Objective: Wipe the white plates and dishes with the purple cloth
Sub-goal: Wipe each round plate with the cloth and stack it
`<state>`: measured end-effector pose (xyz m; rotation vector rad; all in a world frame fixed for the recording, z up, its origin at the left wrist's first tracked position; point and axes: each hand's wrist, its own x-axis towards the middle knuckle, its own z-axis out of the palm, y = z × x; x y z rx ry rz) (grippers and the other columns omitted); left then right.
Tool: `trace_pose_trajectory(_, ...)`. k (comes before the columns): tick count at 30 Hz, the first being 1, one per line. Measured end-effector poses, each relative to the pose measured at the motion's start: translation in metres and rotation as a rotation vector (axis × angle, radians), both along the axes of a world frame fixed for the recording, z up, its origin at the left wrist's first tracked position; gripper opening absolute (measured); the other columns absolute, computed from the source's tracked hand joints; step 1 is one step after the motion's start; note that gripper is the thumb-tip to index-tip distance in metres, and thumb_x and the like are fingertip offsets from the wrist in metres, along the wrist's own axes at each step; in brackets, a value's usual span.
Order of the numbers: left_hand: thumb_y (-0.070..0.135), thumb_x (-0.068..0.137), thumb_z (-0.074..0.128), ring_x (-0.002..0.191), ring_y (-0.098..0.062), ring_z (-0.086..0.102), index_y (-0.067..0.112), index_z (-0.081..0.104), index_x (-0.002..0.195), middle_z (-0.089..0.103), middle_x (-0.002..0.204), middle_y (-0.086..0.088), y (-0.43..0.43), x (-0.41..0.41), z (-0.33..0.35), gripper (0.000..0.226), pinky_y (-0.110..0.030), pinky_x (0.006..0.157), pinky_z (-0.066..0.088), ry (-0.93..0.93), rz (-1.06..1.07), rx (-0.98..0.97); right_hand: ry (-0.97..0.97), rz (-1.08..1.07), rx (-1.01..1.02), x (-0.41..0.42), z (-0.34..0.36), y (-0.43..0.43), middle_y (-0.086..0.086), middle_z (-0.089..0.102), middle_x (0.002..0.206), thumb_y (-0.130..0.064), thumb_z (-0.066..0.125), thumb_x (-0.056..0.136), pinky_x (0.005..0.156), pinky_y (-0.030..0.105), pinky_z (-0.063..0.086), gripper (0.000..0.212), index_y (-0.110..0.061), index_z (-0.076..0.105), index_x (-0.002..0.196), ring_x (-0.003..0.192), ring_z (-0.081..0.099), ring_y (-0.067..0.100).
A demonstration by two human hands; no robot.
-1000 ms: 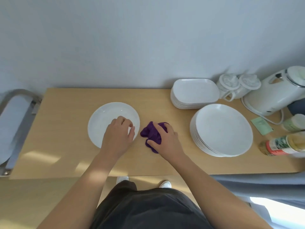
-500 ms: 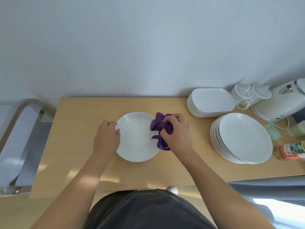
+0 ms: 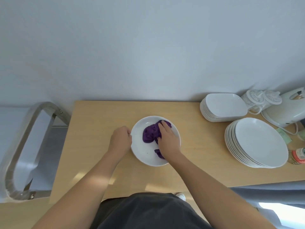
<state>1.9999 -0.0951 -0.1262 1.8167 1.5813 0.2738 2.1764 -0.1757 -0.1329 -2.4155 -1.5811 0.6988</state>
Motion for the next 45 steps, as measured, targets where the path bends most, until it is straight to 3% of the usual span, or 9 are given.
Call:
trace_pose_trajectory(4,0.006,0.089,0.056,0.09,-0.028,0.062,0.009,0.066,0.097,0.069,0.097,-0.009,0.001,-0.004,-0.004,0.013,-0.036,0.077,0.051,-0.043,0.037,-0.032,0.069,0.068,0.096,-0.025,-0.009,0.023,-0.007,0.024,0.164,-0.013,0.048,0.099,0.109,0.042,0.042,0.056,-0.022,0.038,0.152,0.145,0.033,0.02)
trace_pose_trajectory(9,0.005,0.088,0.056,0.091,-0.031,0.063,0.008,0.066,0.097,0.069,0.096,-0.011,0.002,-0.003,-0.009,0.013,-0.038,0.078,0.051,-0.053,0.051,-0.019,0.116,0.235,0.082,-0.038,0.014,-0.015,-0.011,0.048,0.148,-0.001,0.053,0.086,0.095,0.023,0.041,0.053,-0.02,0.061,0.134,0.131,0.049,0.016)
trace_pose_trajectory(14,0.003,0.088,0.052,0.087,-0.028,0.061,0.007,0.065,0.093,0.067,0.093,-0.006,0.001,-0.002,-0.009,0.014,-0.038,0.074,0.051,-0.064,0.043,-0.024,-0.111,0.095,-0.08,-0.009,0.026,-0.048,-0.021,0.046,0.144,-0.006,0.054,0.083,0.091,0.03,0.048,0.054,-0.031,0.061,0.131,0.127,0.051,0.014)
trace_pose_trajectory(18,0.002,0.088,0.051,0.087,-0.028,0.062,0.007,0.065,0.093,0.067,0.094,-0.006,0.002,-0.002,-0.008,0.016,-0.042,0.076,0.053,-0.07,0.041,-0.03,-0.245,0.001,0.026,0.008,0.009,-0.016,-0.009,0.036,0.157,-0.007,0.054,0.089,0.111,0.033,0.034,0.054,-0.021,0.052,0.141,0.144,0.031,0.02)
trace_pose_trajectory(22,0.004,0.089,0.051,0.087,-0.029,0.063,0.007,0.065,0.095,0.068,0.094,-0.007,0.002,-0.003,-0.007,0.016,-0.041,0.077,0.053,-0.064,0.043,-0.034,-0.075,0.01,0.077,-0.017,-0.004,0.025,-0.005,0.022,0.165,0.002,0.045,0.092,0.123,0.037,0.017,0.062,-0.017,0.04,0.151,0.153,0.012,0.021)
trace_pose_trajectory(25,0.006,0.09,0.055,0.087,-0.03,0.063,0.008,0.066,0.096,0.068,0.093,-0.008,0.003,-0.003,-0.007,0.013,-0.037,0.077,0.052,-0.075,0.056,-0.032,0.053,0.082,0.142,-0.04,-0.011,0.031,0.002,0.027,0.164,0.002,0.046,0.093,0.119,0.045,0.026,0.059,-0.014,0.044,0.149,0.152,0.021,0.026)
trace_pose_trajectory(29,0.005,0.089,0.053,0.083,-0.031,0.063,0.007,0.066,0.092,0.069,0.087,-0.01,0.003,-0.001,-0.006,0.013,-0.038,0.073,0.052,-0.061,0.039,-0.033,-0.055,0.335,0.252,-0.042,-0.033,0.007,0.008,0.049,0.151,0.003,0.061,0.085,0.107,0.057,0.042,0.057,-0.009,0.055,0.14,0.139,0.043,0.04)
trace_pose_trajectory(37,0.001,0.085,0.047,0.083,-0.027,0.062,0.008,0.062,0.091,0.065,0.089,-0.004,-0.002,-0.001,-0.004,0.017,-0.042,0.073,0.054,-0.073,0.059,-0.039,-0.346,0.227,0.025,0.009,-0.001,0.006,0.001,0.025,0.164,-0.012,0.065,0.088,0.125,0.041,0.012,0.069,-0.014,0.038,0.151,0.151,0.017,0.031)
trace_pose_trajectory(45,0.0,0.082,0.047,0.084,-0.03,0.062,0.006,0.062,0.091,0.065,0.091,-0.006,-0.002,0.003,-0.005,0.019,-0.041,0.072,0.052,-0.06,0.089,-0.039,-0.251,0.137,-0.388,-0.047,0.036,-0.043,0.007,0.038,0.14,-0.016,0.061,0.09,0.1,0.043,0.046,0.051,-0.008,0.044,0.138,0.123,0.046,0.034)
